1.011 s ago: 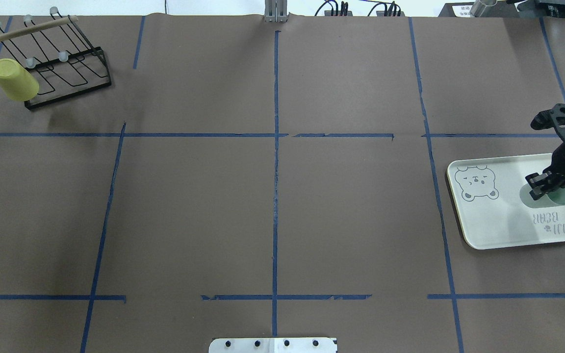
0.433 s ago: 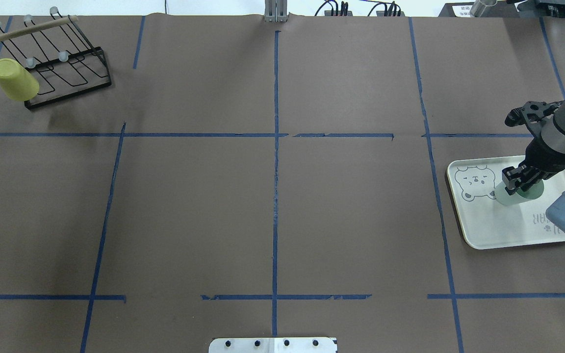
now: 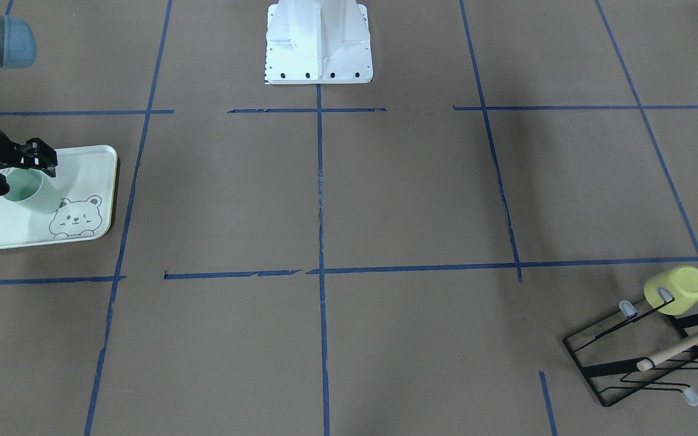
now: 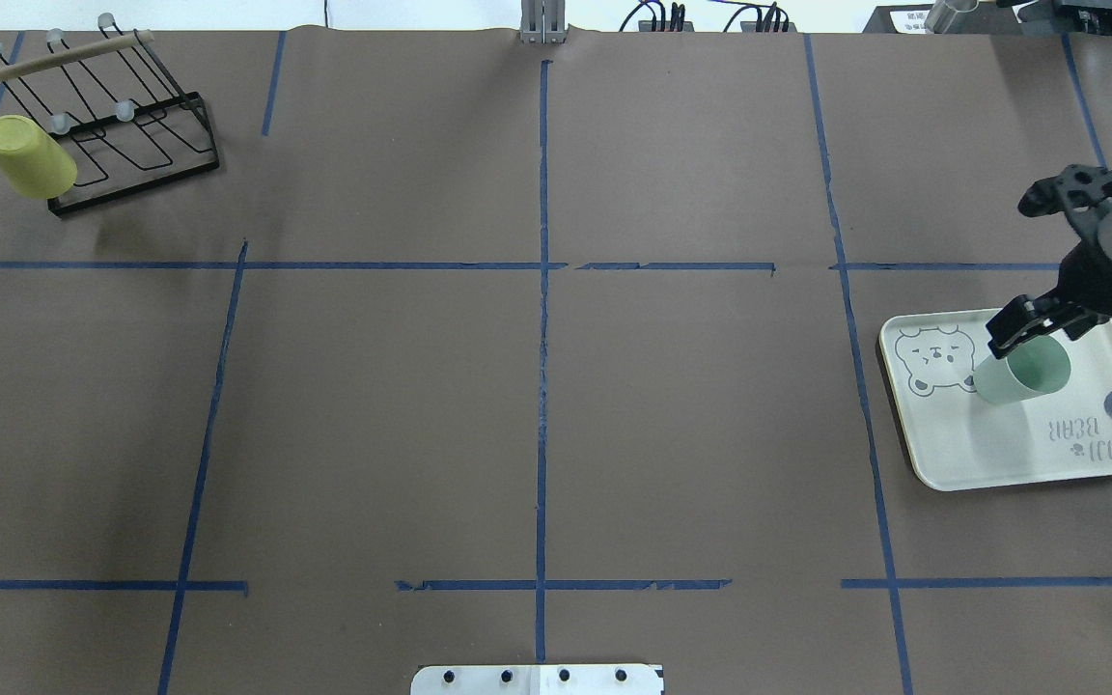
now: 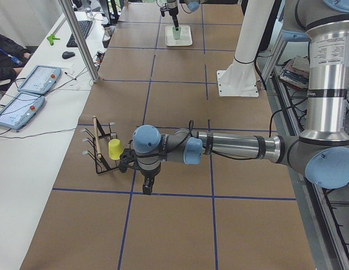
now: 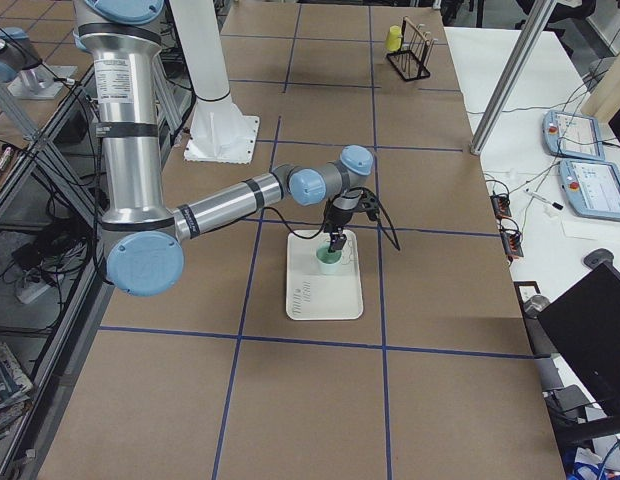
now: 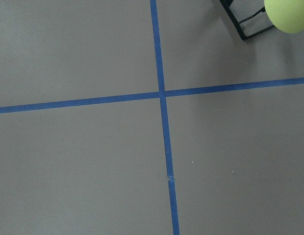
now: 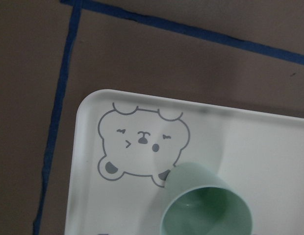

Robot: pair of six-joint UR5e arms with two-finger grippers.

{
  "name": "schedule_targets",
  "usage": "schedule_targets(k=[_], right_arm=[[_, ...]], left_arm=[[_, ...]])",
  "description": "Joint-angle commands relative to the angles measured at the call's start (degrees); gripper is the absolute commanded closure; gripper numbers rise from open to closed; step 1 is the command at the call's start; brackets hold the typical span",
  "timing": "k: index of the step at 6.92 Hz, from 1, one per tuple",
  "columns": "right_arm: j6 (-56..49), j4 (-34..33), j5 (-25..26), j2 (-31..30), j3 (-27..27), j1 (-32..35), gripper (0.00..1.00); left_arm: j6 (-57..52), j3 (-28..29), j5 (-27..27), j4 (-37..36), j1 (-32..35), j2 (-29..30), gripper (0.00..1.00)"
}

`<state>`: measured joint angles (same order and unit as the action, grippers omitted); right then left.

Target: Left arm grabs green cup and hands to right arm on tray

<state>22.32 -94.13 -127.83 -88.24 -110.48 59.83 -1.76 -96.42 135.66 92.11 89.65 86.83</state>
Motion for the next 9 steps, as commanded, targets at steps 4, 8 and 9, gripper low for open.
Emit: schedule_targets(k=[4, 8, 9], right_arm=[[-24.14, -0.26, -0.49, -18.34, -4.84, 20.39, 0.00], [-23.55, 0.27, -0.13, -19.60, -2.20, 21.56, 0.00], [-23.55, 0.27, -0.13, -19.60, -2.11, 21.47, 0.00]], left_arm=[[-0.62, 0.09, -0.66, -0.09, -0.09, -3.15, 0.00], [-0.62, -1.66, -0.66, -1.56, -0.09, -2.81, 0.00], [-0.62, -2.98, -0.66, -1.76, -0.17, -3.24, 0.00]])
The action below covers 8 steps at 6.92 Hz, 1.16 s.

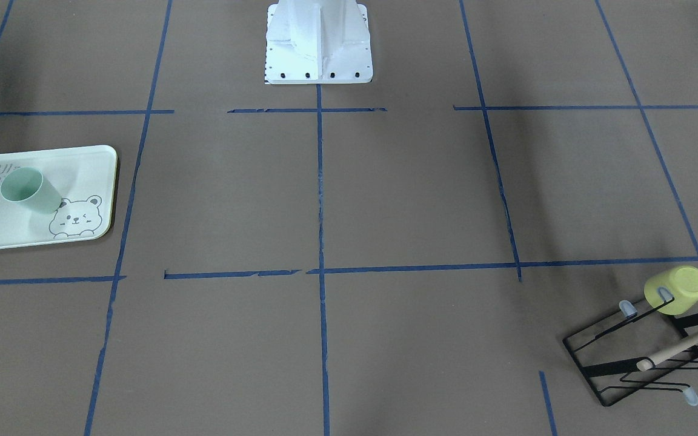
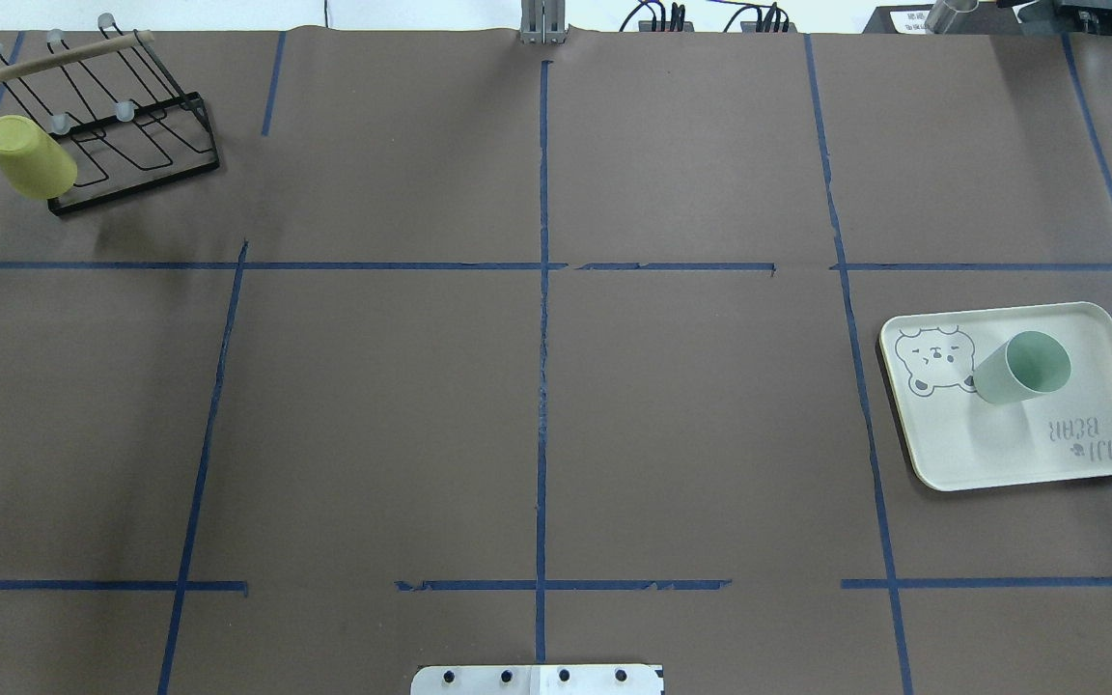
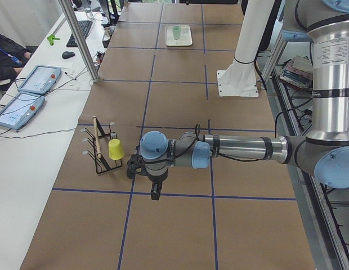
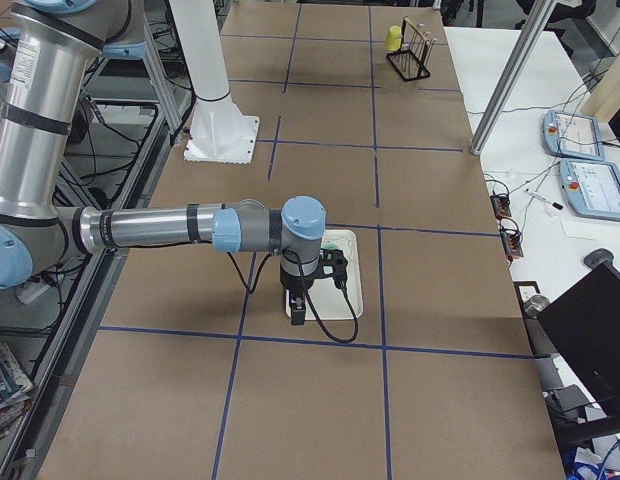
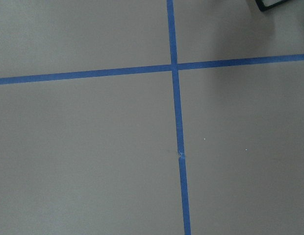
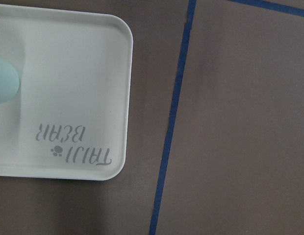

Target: Left arm grabs green cup and hands to right arm on tray

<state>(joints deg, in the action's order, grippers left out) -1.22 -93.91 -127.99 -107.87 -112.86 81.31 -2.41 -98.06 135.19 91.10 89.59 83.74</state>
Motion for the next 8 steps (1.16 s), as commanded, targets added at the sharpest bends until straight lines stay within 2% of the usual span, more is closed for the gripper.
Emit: schedule_targets(k=[1, 3, 8], right_arm=[[-0.01, 0.05, 0.02, 0.20, 0.45, -0.01, 0.00], [-0.01, 0.05, 0.02, 0.29, 0.54, -0.01, 0.00], [-0.10, 0.13, 0.02, 0.56, 0.89, -0.01, 0.00]], left_arm=[[0.03, -1.78, -0.19, -0.83, -0.20, -0.33, 0.00], [-0.05, -2.83, -0.19, -0.05, -0.37, -3.66, 0.00], [-0.05, -2.75, -0.18, -0.04, -0.46, -3.94, 0.00]])
